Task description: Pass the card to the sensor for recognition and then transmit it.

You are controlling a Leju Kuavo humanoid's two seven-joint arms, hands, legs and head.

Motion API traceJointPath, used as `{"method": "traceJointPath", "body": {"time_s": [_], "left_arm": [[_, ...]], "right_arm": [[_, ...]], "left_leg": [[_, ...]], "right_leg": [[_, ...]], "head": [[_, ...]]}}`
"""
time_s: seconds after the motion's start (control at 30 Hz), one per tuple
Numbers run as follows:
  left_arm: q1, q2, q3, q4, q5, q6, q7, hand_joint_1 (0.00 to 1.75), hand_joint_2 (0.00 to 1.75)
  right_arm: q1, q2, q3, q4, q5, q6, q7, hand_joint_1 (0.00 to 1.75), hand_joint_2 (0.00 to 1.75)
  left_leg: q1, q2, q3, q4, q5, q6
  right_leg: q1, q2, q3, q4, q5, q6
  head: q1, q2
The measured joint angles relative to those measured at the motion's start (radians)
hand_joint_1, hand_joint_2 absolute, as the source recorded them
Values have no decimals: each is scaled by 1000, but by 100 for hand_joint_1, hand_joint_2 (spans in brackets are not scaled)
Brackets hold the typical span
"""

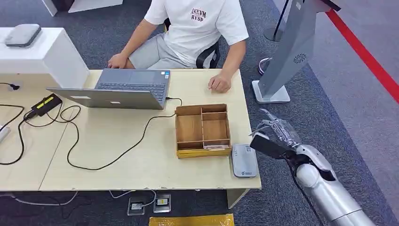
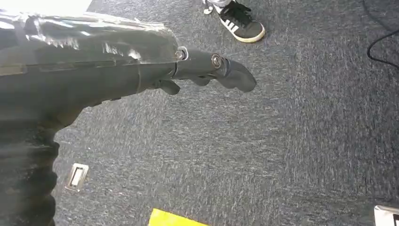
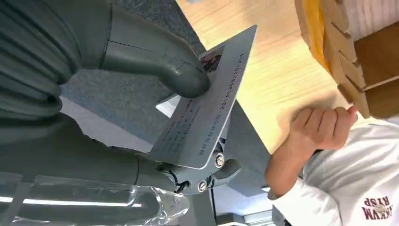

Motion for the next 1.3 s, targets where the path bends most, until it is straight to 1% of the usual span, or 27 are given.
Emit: {"method": "traceJointPath", "body": {"time_s": [0.63, 0.87, 1.3], "left_arm": [[0, 0, 0, 0, 10, 8, 0, 0, 175], [0, 0, 0, 0, 10, 8, 0, 0, 175], [0, 3, 0, 0, 9, 8, 0, 0, 175]], "right_arm": [[7, 8, -1, -24, -6, 58, -9, 175, 175], [25, 8, -1, -34, -18, 74, -2, 175, 175], [56, 11, 0, -40, -18, 76, 1, 175, 175]], "left_leg": [[0, 0, 0, 0, 0, 0], [0, 0, 0, 0, 0, 0], [0, 0, 0, 0, 0, 0]], "right_leg": [[0, 0, 0, 0, 0, 0], [0, 0, 0, 0, 0, 0], [0, 0, 0, 0, 0, 0]], "head": [[0, 0], [0, 0], [0, 0]]}}
